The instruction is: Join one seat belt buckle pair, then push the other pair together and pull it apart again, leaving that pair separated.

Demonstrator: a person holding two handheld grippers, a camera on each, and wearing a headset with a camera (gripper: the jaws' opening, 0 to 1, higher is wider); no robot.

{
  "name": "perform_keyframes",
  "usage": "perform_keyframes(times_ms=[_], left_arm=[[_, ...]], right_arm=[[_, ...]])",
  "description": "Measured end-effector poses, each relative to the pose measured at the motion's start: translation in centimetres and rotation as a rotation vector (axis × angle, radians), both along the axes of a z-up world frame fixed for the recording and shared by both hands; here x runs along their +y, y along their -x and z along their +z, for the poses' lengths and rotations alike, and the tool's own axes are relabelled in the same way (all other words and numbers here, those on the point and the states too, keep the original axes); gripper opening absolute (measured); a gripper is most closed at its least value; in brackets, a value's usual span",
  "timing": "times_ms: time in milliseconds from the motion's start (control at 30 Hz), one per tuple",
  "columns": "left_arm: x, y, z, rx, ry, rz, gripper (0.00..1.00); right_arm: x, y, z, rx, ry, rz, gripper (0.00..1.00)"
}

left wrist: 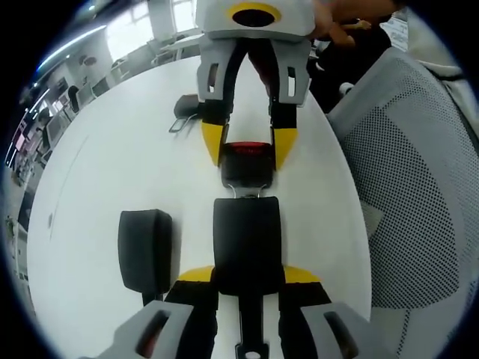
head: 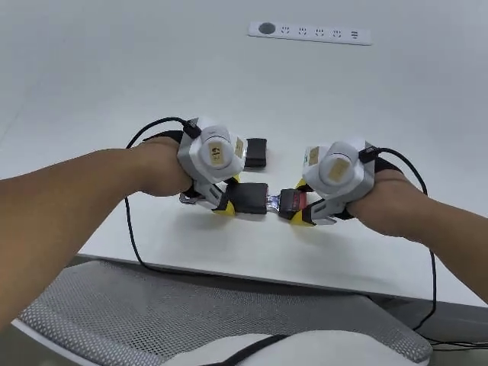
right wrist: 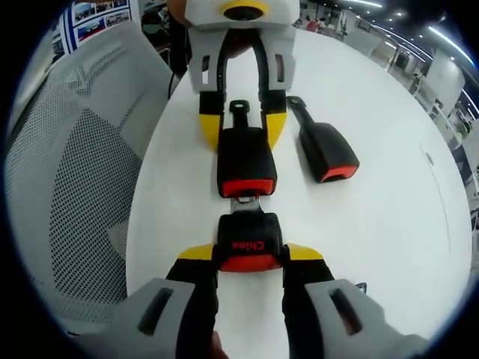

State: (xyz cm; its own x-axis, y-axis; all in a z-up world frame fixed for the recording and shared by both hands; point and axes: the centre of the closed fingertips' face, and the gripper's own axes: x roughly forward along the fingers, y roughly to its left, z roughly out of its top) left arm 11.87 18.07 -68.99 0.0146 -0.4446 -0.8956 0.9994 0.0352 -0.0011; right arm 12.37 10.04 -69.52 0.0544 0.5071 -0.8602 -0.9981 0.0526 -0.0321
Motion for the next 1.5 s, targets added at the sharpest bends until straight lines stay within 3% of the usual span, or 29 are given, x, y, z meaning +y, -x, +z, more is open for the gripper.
perform_keyframes(times_ms=[200, 300, 367, 500, 567, 867, 1200, 1500], left_arm=[[-0.1, 0.1, 0.2, 0.001, 0.004, 0.001, 0.31], [-0.2, 0.2, 0.2, 0.002, 0.006, 0.001, 0.31], [0.0, 0.0, 0.1, 0.000, 0.005, 0.010, 0.31], [0.3, -0.2, 0.1, 0.002, 0.021, 0.023, 0.31], [0.3, -0.3, 0.0, 0.002, 0.022, 0.023, 0.31], [0.2, 0.1, 0.4, 0.001, 0.016, 0.020, 0.31], [0.5, -0.3, -0.1, 0.000, -0.003, 0.033, 0.31], [0.9, -0.3, -0.3, -0.003, 0.012, 0.040, 0.31]], right_arm=[[0.2, -0.1, 0.0, 0.007, 0.005, -0.006, 0.31], [1.2, 0.0, 0.0, 0.021, -0.031, -0.025, 0.31], [1.7, 0.3, 0.0, 0.008, 0.003, -0.029, 0.31], [1.6, 0.4, 0.4, 0.020, -0.031, -0.040, 0.31], [1.8, 0.7, 0.8, 0.017, -0.021, -0.030, 0.32], [1.8, 0.3, 0.5, 0.012, -0.019, -0.031, 0.32], [1.7, -0.1, 0.4, -0.004, -0.018, -0.022, 0.32], [1.4, 0.0, 0.5, -0.023, -0.004, 0.009, 0.31]])
